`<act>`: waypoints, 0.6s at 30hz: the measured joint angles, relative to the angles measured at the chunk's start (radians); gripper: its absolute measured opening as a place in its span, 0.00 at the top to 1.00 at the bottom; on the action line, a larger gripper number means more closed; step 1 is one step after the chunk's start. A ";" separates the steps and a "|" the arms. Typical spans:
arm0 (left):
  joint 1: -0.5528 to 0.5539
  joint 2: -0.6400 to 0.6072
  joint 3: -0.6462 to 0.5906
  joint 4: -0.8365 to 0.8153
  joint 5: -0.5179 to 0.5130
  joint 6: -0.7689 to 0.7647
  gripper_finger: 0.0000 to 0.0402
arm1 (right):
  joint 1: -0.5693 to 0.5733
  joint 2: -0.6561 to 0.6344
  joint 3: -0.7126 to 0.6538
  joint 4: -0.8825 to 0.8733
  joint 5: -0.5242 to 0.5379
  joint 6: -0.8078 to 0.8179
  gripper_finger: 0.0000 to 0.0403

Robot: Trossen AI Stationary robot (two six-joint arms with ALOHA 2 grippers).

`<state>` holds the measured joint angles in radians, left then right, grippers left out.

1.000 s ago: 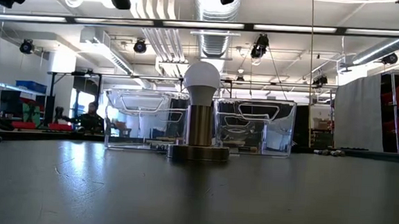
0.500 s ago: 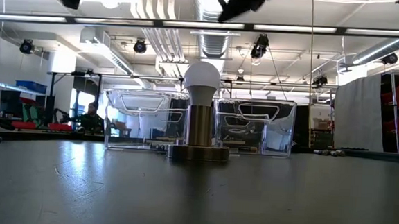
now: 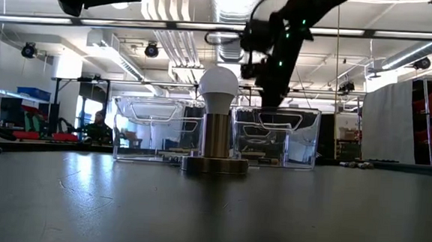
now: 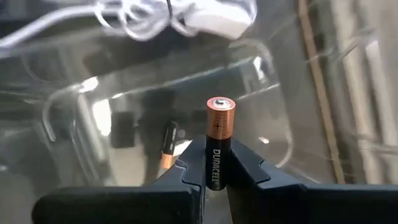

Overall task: Sort batteries
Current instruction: Put the black battery into the right transparent bin

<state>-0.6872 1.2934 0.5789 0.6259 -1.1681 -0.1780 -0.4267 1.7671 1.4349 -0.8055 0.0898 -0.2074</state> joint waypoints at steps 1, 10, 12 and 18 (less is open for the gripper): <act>0.000 0.000 0.000 -0.001 -0.001 0.000 0.23 | -0.016 0.022 0.000 0.003 -0.028 -0.003 0.93; 0.000 0.000 0.000 -0.005 -0.001 -0.004 0.22 | -0.065 0.170 0.000 0.018 -0.075 -0.092 0.93; 0.000 0.000 0.000 -0.008 -0.001 -0.004 0.22 | -0.066 0.194 -0.001 0.019 -0.074 -0.099 0.93; 0.000 0.000 0.000 -0.014 -0.001 -0.004 0.22 | -0.063 0.227 0.000 0.028 -0.065 -0.072 0.86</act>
<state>-0.6872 1.2938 0.5789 0.6116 -1.1690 -0.1822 -0.4899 1.9944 1.4349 -0.7773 0.0246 -0.2797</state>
